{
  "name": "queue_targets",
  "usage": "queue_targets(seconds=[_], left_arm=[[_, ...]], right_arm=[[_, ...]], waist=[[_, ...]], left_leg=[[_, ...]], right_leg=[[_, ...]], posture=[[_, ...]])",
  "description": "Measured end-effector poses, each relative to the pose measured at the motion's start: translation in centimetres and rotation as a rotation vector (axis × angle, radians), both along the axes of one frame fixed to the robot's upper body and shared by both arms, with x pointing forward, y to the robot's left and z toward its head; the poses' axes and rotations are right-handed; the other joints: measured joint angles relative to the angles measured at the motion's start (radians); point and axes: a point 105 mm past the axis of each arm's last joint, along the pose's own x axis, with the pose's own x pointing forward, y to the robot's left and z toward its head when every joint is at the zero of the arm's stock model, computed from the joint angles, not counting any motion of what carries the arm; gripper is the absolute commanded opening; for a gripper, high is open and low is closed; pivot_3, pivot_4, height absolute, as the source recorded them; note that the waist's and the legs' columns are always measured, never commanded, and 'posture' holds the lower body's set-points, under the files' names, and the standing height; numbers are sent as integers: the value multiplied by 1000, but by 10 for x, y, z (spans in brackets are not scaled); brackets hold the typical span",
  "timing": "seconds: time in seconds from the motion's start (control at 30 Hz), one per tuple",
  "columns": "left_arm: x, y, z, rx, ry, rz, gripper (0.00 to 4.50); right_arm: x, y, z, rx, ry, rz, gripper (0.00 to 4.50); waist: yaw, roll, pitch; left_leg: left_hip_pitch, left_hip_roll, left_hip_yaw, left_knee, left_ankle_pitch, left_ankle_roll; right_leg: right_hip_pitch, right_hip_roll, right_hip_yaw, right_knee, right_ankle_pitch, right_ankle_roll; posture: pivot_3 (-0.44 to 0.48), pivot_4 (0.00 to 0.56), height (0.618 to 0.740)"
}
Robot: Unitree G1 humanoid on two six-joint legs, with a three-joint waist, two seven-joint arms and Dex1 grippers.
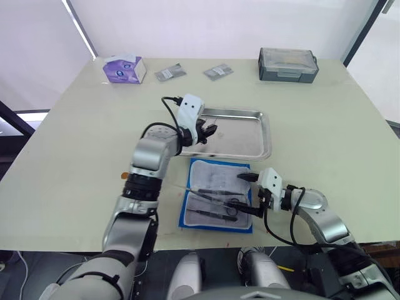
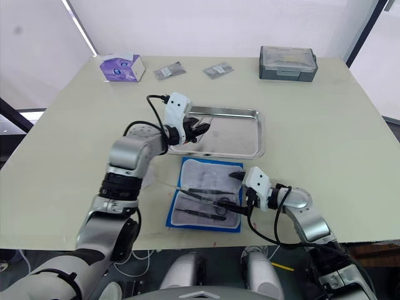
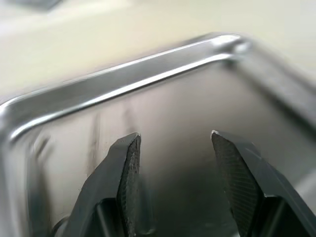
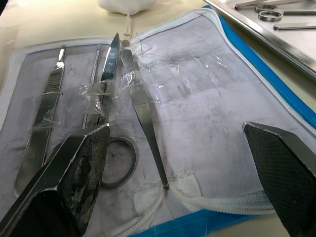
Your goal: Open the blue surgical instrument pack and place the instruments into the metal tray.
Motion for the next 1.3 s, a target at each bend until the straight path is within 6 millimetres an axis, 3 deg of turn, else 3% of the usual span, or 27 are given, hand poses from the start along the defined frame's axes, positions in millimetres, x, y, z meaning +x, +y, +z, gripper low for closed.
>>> queue_targets(seconds=[0.1, 0.3, 0.5, 0.73, 1.3], left_arm=[[-37, 16, -8, 36, -22, -308, 2422], [-60, 28, -12, 145, -90, -516, 2422], [-86, 25, -39, 198, -60, -751, 2422], [-89, 38, -62, 316, -36, -865, 2422], [-83, 31, -77, 419, -74, -971, 2422]], right_arm=[[-1, 3, 0, 4, -2, 7, 4500], [0, -1, 0, -1, 0, -2, 4500], [-1, 0, 0, 1, 0, 3, 4500], [-1, 0, 0, 0, -1, 2, 4500], [-3, -2, -1, 1, -1, -9, 4500]], waist=[[-13, 2, 1], [0, 1, 0], [0, 1, 0], [2, 1, 0], [3, 1, 0]], left_leg=[[1, 0, 0, -1, 0, -1], [0, 0, 3, -1, 0, 0], [0, 1, 5, -1, 0, 0], [0, 1, 6, -1, 0, 1], [0, 1, 6, -1, 0, 1]], right_leg=[[0, 0, 0, 0, -1, -1], [0, 0, -1, 0, -1, -1], [0, 1, 0, 0, -1, -1], [0, 1, 0, -1, -1, -1], [0, 1, 0, -1, -1, -1]], posture=[[0, 150, 731], [0, 150, 731], [0, 150, 731], [0, 150, 731], [0, 150, 731]])
